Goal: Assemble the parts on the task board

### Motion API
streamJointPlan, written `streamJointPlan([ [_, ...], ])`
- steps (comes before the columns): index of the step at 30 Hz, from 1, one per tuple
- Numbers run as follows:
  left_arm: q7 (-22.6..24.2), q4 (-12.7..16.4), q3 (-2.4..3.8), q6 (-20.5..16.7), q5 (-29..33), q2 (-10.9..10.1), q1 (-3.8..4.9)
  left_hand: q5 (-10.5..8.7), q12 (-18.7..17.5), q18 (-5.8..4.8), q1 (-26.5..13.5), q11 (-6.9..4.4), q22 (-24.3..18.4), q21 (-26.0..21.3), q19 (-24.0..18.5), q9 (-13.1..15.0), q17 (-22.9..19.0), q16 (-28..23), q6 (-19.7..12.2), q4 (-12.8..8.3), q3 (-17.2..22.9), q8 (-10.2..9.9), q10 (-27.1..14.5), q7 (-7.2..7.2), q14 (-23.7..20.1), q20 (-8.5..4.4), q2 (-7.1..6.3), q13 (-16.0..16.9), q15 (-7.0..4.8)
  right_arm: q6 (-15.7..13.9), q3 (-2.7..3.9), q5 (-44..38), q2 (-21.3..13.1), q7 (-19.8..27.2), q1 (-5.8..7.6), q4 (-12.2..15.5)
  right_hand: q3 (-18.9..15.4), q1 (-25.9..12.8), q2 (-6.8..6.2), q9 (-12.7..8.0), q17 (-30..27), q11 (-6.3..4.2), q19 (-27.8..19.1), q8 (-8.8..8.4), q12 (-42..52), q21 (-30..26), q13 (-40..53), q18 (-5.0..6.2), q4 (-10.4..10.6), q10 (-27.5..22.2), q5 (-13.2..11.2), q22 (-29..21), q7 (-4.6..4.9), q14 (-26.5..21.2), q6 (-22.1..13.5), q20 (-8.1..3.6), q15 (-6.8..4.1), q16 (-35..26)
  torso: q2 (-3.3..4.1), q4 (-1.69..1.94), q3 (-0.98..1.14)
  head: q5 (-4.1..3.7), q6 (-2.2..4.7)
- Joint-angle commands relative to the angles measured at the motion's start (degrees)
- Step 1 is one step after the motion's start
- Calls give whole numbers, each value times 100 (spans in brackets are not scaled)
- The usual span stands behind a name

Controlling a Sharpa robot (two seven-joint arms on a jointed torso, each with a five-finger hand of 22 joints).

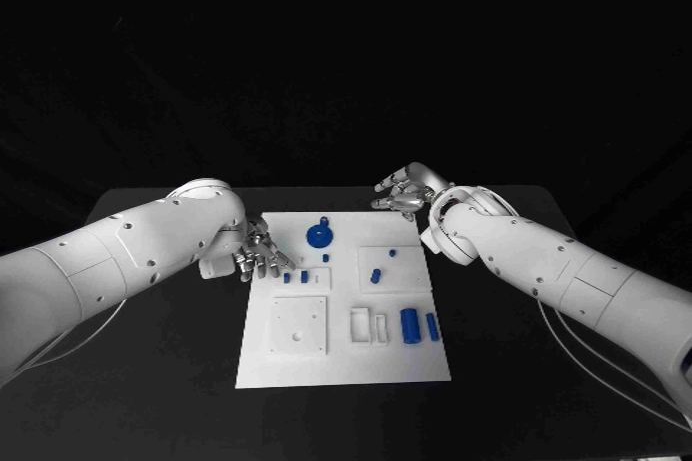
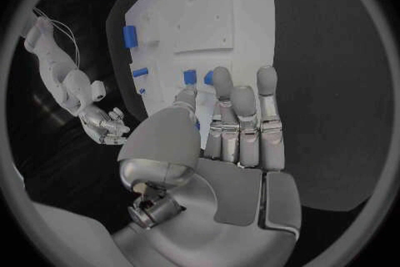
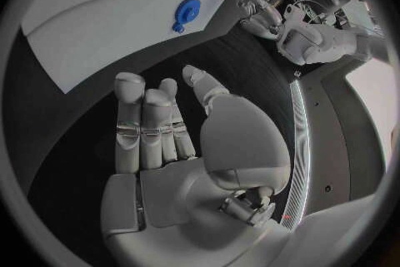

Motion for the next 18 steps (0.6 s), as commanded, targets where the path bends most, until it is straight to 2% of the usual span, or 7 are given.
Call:
streamJointPlan([
  [1,147,78,9,-312,-15,-70,8,24,-17,36,20,31,111,-1,32,-7,1,-5,-58,-51,5,-15,16,26,19,20,45,-3,17,56,2,-46,-7,35,-3,2,14,-54,0,0,-6,-32,280,-22,-10,-5,-6,47,-16,-18,23,237,18,10,-40,-15,-13,-31,-3,3,-3,-4,20],
  [5,438,217,53,-896,208,-206,58,168,-127,25,283,75,56,-159,-112,5,-60,-160,-67,-272,88,10,-175,33,-150,67,65,-66,65,35,2,-43,-25,44,-4,-2,11,-58,-5,-1,-8,-31,280,-24,-10,-9,-6,47,-13,-19,23,234,19,9,-63,-15,-13,-34,-5,10,-4,-22,30],
  [10,908,469,75,-1667,651,-381,116,300,-644,8,757,172,-274,-657,-258,-21,-334,-806,-245,-622,204,135,-435,98,-349,181,68,-575,183,14,2,-39,-52,54,-4,-11,5,-64,-6,-2,-16,-29,279,-25,-13,-11,-9,47,-4,-20,25,231,20,6,-92,-14,-11,-44,-2,12,-5,-31,62],
  [13,1320,669,80,-2161,819,-486,132,295,-1267,-17,1322,370,-610,-1124,-566,-203,-652,-1493,-388,-986,372,162,-911,238,-775,330,54,-1091,368,0,2,-34,-70,60,-4,-18,5,-64,-6,-2,-16,-29,279,-25,-13,-11,-9,47,-4,-20,25,231,20,6,-92,-14,-11,-44,0,18,-13,-35,79],
  [14,1533,787,81,-2467,859,-537,136,51,-2014,94,1705,498,-860,-1380,-590,-497,-948,-2096,-457,-1300,659,77,-896,369,-689,434,81,-1768,478,-6,2,-29,-77,65,-4,-20,5,-64,-6,-2,-16,-29,279,-25,-13,-11,-9,47,-4,-20,25,231,20,6,-92,-14,-11,-44,0,16,-17,-31,83],
  [15,1690,859,82,-2665,845,-566,137,-3,-2294,144,1803,564,-903,-1427,-564,-641,-1014,-2250,-514,-1427,767,9,-920,425,-622,450,45,-2011,502,-9,2,-27,-80,68,-4,-21,5,-64,-6,-2,-16,-29,279,-25,-13,-11,-9,47,-4,-20,25,231,20,6,-92,-14,-11,-44,2,13,-15,-26,89],
  [18,2183,1035,81,-3147,603,-626,135,-416,-2852,259,1986,614,-732,-1392,-519,-1082,-1072,-2492,-392,-1755,934,-53,-739,460,-413,486,-76,-2179,518,-16,2,-19,-81,74,-4,-26,5,-64,-6,-2,-16,-29,279,-25,-13,-11,-9,47,-4,-20,25,231,20,6,-92,-14,-11,-44,4,10,-15,-13,103],
])
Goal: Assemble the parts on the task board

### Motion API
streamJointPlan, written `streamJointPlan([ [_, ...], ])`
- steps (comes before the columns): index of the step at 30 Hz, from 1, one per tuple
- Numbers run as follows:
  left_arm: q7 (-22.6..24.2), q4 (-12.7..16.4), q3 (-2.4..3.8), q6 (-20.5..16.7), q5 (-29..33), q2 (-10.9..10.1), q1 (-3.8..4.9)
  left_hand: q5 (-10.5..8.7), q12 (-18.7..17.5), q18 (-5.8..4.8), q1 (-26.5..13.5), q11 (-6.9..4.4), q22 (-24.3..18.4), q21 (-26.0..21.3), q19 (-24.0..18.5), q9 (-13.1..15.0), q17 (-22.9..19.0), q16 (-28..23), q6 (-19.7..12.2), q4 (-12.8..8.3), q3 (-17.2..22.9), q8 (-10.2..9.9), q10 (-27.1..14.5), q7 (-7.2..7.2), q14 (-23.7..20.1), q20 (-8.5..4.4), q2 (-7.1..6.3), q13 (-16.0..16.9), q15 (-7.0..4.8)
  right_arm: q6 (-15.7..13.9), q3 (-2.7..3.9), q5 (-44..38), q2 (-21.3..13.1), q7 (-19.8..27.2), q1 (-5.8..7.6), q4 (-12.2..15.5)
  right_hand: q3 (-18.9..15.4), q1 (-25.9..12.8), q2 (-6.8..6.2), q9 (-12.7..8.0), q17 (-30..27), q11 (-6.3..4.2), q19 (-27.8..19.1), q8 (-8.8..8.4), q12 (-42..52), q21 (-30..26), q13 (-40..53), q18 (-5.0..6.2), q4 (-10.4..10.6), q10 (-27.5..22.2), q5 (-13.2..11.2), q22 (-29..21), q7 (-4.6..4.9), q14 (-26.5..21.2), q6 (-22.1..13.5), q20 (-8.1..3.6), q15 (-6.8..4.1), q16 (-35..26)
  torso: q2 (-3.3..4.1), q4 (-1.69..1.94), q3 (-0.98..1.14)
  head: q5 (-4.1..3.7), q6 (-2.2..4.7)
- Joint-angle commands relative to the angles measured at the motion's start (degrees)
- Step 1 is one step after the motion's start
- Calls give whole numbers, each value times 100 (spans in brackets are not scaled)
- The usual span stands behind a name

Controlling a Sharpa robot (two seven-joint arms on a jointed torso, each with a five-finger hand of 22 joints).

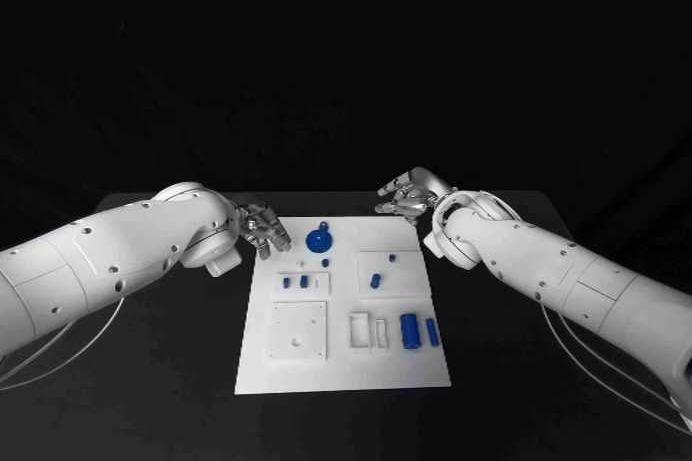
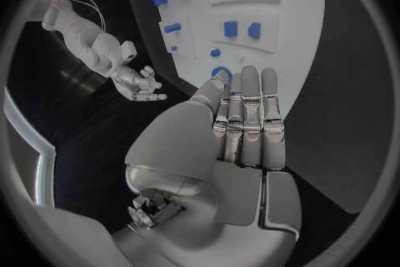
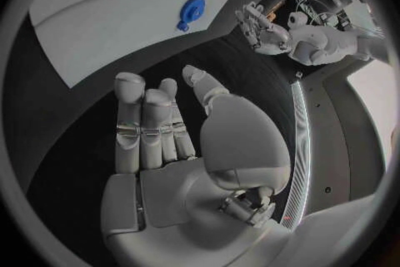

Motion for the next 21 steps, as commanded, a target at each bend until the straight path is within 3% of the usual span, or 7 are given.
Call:
streamJointPlan([
  [1,1245,193,4,-1324,-66,-42,15,-275,-424,93,68,30,203,24,17,-397,-7,-165,138,-214,75,-40,181,7,162,38,-73,-59,-1,-7,2,-18,1,66,-3,-3,5,-64,-6,-3,-5,-38,279,-25,-13,-11,-9,48,-4,-11,25,232,0,6,-30,-14,-11,-21,9,-11,-2,27,24],
  [2,1393,224,3,-1420,-157,-49,12,-345,-448,99,87,31,239,30,29,-457,10,-164,165,-253,72,-51,194,3,184,35,-100,-59,-5,-9,2,-16,3,69,-3,-4,5,-64,-6,-3,-5,-38,279,-25,-13,-11,-9,48,-4,-11,25,232,0,6,-30,-14,-11,-21,9,-12,-3,29,24],
  [9,2292,301,-32,-1873,-1034,-24,-76,-318,-486,161,63,49,579,100,154,-809,186,-73,382,-433,104,-142,78,-67,359,5,-169,-69,-40,-33,2,19,11,96,-3,-14,0,-61,-10,-3,-16,-38,278,-26,-19,-31,-17,49,12,-9,31,224,0,4,-47,-12,-11,-32,4,-14,-3,49,37],
  [17,2598,101,-108,-2101,-1895,167,-271,-211,-490,255,38,101,986,259,294,-964,431,217,346,-471,291,-138,-84,-10,512,7,-265,-71,-46,-72,2,32,53,129,-3,-11,9,-64,2,-3,-18,-39,279,-25,-23,-35,-22,50,22,-10,40,223,1,5,-45,-12,-11,-34,16,-42,5,70,58],
  [21,2631,-10,-191,-2202,-2513,288,-341,-214,-490,271,-24,108,985,341,315,-965,538,426,326,-449,381,-138,-117,-2,480,16,-302,-71,-37,-92,2,26,71,138,-4,-6,19,-60,-4,-3,-19,-40,281,-24,-25,-35,-24,51,16,-8,49,222,1,9,-45,-13,-11,-33,19,-46,13,83,65],
])
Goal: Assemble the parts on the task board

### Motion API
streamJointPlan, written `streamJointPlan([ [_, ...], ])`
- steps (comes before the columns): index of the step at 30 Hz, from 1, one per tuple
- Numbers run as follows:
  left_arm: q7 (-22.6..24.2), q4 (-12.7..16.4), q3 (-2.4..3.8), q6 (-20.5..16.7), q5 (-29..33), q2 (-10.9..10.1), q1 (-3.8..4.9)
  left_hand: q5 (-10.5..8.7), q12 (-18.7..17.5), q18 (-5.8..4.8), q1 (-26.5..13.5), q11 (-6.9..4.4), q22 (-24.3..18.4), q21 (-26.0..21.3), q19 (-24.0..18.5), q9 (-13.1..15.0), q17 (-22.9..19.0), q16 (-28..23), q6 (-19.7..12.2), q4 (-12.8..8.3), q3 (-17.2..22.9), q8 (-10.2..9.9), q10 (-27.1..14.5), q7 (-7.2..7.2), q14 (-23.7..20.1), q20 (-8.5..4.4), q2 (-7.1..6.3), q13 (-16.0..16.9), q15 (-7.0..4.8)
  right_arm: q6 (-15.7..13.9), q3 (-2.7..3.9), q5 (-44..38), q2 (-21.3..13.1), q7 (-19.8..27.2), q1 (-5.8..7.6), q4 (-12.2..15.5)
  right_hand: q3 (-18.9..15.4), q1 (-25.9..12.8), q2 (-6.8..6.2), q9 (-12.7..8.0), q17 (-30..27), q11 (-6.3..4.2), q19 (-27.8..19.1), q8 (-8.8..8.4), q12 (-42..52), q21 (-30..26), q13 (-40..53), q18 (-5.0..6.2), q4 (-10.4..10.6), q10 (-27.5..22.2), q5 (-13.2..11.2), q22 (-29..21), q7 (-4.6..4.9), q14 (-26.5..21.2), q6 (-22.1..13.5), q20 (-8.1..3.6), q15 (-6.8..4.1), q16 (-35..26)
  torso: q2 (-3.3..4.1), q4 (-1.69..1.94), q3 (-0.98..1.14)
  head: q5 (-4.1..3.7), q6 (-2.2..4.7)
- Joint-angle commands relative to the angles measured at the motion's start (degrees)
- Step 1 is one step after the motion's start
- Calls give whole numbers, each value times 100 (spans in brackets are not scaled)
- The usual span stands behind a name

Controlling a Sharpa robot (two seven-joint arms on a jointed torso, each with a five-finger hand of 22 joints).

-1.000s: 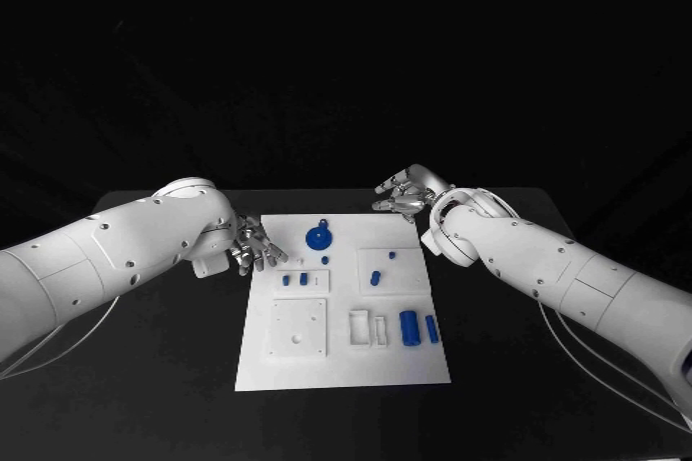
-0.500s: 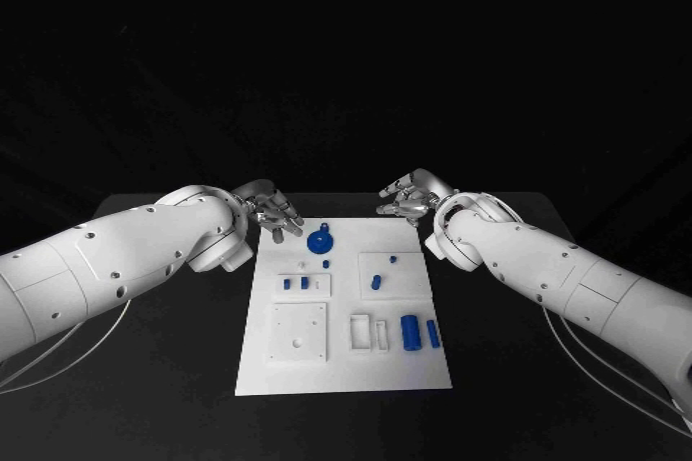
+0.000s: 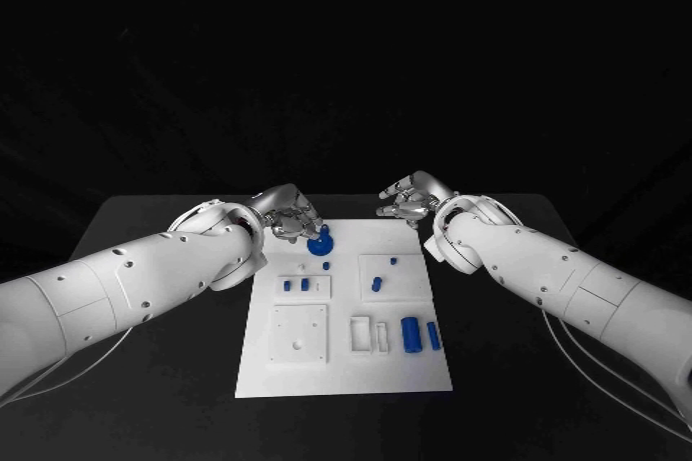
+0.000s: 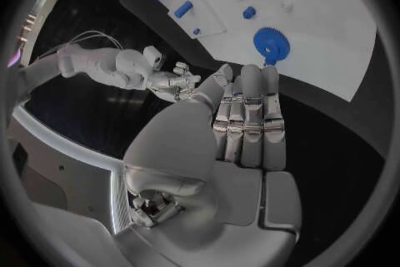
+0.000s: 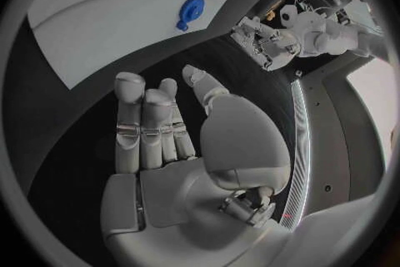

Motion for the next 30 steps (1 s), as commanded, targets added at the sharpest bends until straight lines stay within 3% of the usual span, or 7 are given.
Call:
streamJointPlan([
  [1,326,-62,-39,-320,-994,77,-33,17,-19,99,-29,3,135,69,43,-5,43,104,-14,3,62,-17,-65,24,29,9,-58,-6,14,-49,2,2,16,95,-3,10,19,-60,-3,-3,-7,-40,281,-24,-25,-14,-5,51,16,-7,20,222,2,9,-46,-13,-11,-34,4,-12,6,8,5],
  [5,268,-135,-116,-168,-1447,179,-76,-17,-21,114,-87,22,131,154,94,-11,122,321,-32,25,99,-20,-153,22,46,19,-116,-7,28,-54,2,5,29,98,-3,15,19,-60,-3,-3,-7,-40,281,-24,-25,-14,-5,51,16,-7,20,222,2,9,-46,-13,-11,-34,9,-6,3,-3,-2],
  [13,220,-294,-190,243,-2012,351,-210,-42,-28,200,-100,101,134,358,154,-45,128,635,-174,62,219,-23,-529,0,61,68,-218,-11,63,-54,3,7,35,97,-3,31,19,-60,-3,-3,-7,-40,281,-24,-25,-14,-5,51,16,-7,20,222,2,9,-46,-13,-11,-34,7,-6,0,-20,-6],
  [21,365,-502,-310,89,-2088,479,-257,-39,-28,205,-125,94,125,473,131,-45,68,730,-174,120,293,-22,-516,-6,66,67,-257,-11,58,-53,3,7,32,84,-3,54,28,-74,-9,-3,-8,-40,282,-25,-26,-5,-8,51,17,0,22,219,3,14,-54,-13,-12,-33,11,-5,8,-39,-8],
  [24,408,-611,-355,25,-2076,543,-271,-41,-27,213,-125,100,127,529,175,-48,60,791,-227,141,320,-24,-606,-22,128,57,-279,-11,48,-52,3,7,39,81,-2,67,28,-74,-9,-3,-8,-40,282,-25,-26,-5,-8,51,17,0,22,219,3,14,-54,-13,-12,-33,21,-23,11,-28,4],
  [30,416,-744,-393,40,-2066,622,-317,-45,-27,217,-95,114,128,637,224,-49,68,910,-277,200,303,-24,-776,-36,210,43,-299,-13,28,-44,3,7,36,70,-2,96,28,-74,-9,-3,-8,-40,282,-25,-26,-5,-8,51,17,0,22,219,3,14,-54,-13,-12,-33,40,-41,6,-44,-1],
])
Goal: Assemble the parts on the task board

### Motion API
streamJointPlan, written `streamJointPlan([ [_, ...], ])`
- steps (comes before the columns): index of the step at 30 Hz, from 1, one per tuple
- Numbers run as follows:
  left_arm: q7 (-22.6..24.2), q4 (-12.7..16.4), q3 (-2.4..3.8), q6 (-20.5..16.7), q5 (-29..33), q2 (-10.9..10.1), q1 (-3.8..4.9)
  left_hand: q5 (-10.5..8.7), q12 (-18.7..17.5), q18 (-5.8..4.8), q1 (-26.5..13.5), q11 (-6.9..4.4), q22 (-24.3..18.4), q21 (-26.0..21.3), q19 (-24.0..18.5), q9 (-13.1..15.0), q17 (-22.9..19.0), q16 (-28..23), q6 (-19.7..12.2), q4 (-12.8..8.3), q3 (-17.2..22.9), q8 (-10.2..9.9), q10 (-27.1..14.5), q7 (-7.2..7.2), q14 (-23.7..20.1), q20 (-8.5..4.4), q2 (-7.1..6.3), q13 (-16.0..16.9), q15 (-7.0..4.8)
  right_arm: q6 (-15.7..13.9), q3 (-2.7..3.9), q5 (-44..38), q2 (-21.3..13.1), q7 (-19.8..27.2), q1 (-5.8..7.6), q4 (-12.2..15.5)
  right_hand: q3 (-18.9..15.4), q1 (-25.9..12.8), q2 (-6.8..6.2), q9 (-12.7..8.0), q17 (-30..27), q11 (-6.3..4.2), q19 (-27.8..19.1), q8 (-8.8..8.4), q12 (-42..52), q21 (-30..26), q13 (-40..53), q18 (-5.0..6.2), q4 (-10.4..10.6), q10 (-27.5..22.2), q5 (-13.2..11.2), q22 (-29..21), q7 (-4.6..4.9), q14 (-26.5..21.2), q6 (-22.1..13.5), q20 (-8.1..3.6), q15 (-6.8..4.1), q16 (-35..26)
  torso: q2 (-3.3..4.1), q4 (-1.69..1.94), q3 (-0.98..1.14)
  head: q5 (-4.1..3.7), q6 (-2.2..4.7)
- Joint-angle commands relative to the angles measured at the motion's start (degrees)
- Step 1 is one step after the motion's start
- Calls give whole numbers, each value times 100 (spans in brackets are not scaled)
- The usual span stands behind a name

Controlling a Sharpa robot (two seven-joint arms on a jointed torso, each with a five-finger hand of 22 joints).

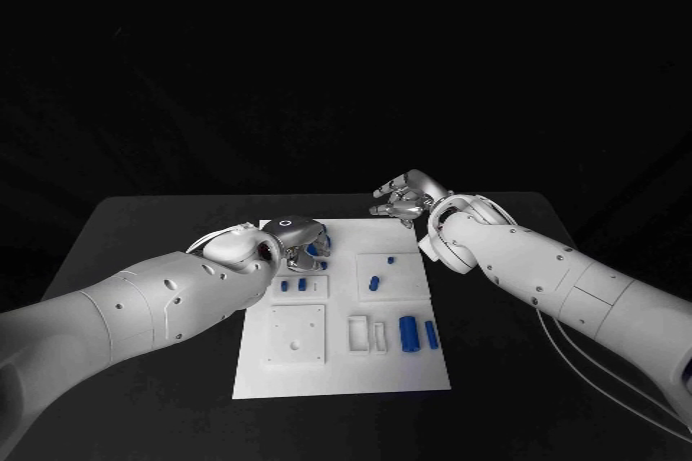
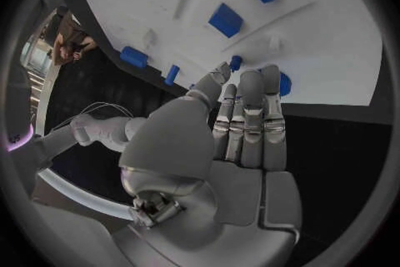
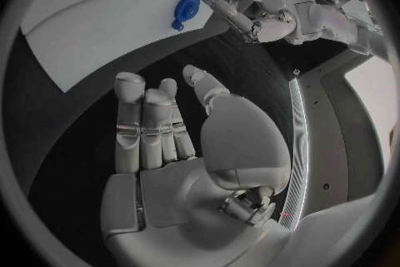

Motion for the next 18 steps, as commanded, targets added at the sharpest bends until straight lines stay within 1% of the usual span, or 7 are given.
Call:
streamJointPlan([
  [1,121,-41,-7,-37,-88,40,-24,-21,-27,88,1,-5,132,53,72,-9,11,56,-65,44,-13,-24,-66,-2,82,-3,-60,-5,-15,3,2,-1,-3,41,-2,24,28,-52,14,-3,-10,-41,282,-25,-26,-5,-9,51,17,1,23,219,-13,14,-39,-13,-12,-33,21,-18,-1,-7,2],
  [4,103,-66,-11,-20,-87,59,-33,-18,-28,85,19,-9,129,102,65,-13,6,88,-129,69,-19,-27,-105,-11,82,-10,-66,-6,-30,4,2,-1,-4,36,-2,32,28,-52,14,-3,-10,-41,282,-25,-26,-5,-9,51,17,1,23,219,-13,14,-39,-13,-12,-33,34,-33,3,-4,13],
  [7,84,-104,-13,-13,-86,81,-37,-13,-28,75,53,-13,129,139,67,-19,-5,99,-262,76,-17,-28,-168,-40,120,-29,-63,-7,-49,5,2,-1,-1,32,-2,42,23,-51,13,-3,-1,-41,282,-25,-22,15,-6,50,22,2,23,221,-13,19,-39,-13,-12,-22,37,-43,6,-9,19],
  [8,77,-116,-13,-5,-86,88,-38,-14,-28,75,57,-15,129,148,71,-19,-6,103,-273,78,-17,-26,-169,-44,133,-31,-63,-7,-51,6,2,-1,1,30,-2,45,23,-51,13,-3,-1,-41,282,-25,-22,15,-6,50,22,2,23,221,-13,19,-39,-13,-12,-22,34,-42,5,-14,16],
  [10,58,-144,-14,20,-85,104,-39,-12,-28,78,61,-19,128,174,80,-19,-10,110,-298,85,-14,-28,-162,-56,164,-34,-59,-7,-54,7,2,-1,3,28,-1,51,23,-51,13,-3,-1,-41,282,-25,-22,15,-6,50,22,2,23,221,-13,19,-39,-13,-12,-22,44,-58,4,-9,20],
  [13,28,-189,-15,79,-85,131,-45,-20,-28,79,59,-26,130,221,86,-19,-5,134,-289,89,9,-27,-151,-58,194,-41,-48,-7,-64,9,2,-1,3,25,-1,60,23,-51,13,-3,-1,-41,282,-25,-22,15,-6,50,22,2,23,221,-13,19,-39,-13,-12,-22,56,-71,3,6,24],
  [18,8,-255,-15,46,-85,160,-70,-14,-30,92,56,-33,134,342,111,-19,20,215,-265,80,105,-28,-137,-58,249,-55,-22,-9,-74,4,2,-1,-5,22,-1,79,23,-51,13,-3,-1,-41,282,-25,-22,15,-6,50,22,2,23,221,-13,19,-39,-13,-12,-22,57,-55,-1,-6,17],
])
